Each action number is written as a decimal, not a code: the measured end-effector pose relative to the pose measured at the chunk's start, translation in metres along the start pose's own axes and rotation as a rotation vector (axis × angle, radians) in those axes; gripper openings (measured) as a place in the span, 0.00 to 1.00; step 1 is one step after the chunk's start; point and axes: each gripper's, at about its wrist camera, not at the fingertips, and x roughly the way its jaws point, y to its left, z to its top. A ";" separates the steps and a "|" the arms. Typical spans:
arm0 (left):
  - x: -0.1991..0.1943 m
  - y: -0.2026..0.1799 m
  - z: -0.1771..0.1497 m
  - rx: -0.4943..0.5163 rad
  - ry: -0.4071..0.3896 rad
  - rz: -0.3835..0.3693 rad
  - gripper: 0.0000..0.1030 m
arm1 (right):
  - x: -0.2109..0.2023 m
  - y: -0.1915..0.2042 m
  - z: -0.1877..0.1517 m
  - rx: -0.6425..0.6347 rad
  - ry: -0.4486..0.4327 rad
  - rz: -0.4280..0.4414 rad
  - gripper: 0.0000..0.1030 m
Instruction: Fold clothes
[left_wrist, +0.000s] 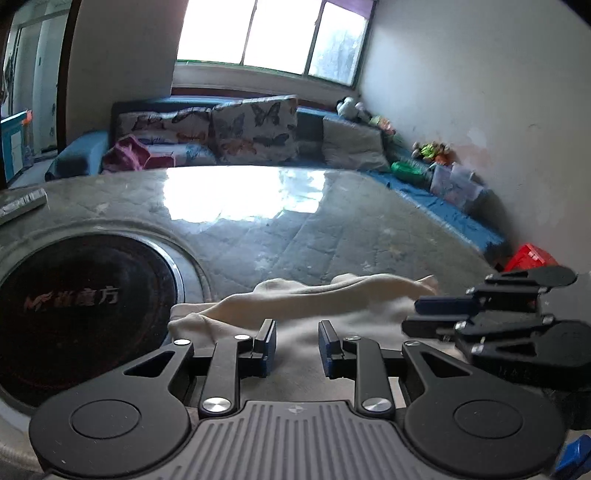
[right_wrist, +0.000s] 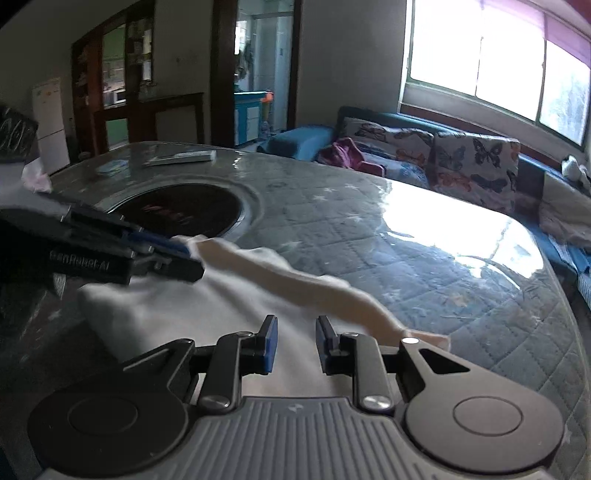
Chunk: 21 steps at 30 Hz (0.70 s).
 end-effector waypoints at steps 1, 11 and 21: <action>0.005 0.001 0.000 -0.002 0.012 0.008 0.26 | 0.005 -0.004 0.002 0.007 0.007 -0.005 0.21; 0.015 0.008 0.007 -0.009 0.026 0.023 0.26 | 0.036 -0.024 0.011 0.037 0.063 0.006 0.21; 0.045 0.012 0.024 -0.030 0.040 0.049 0.26 | 0.057 -0.024 0.022 0.062 0.059 0.017 0.21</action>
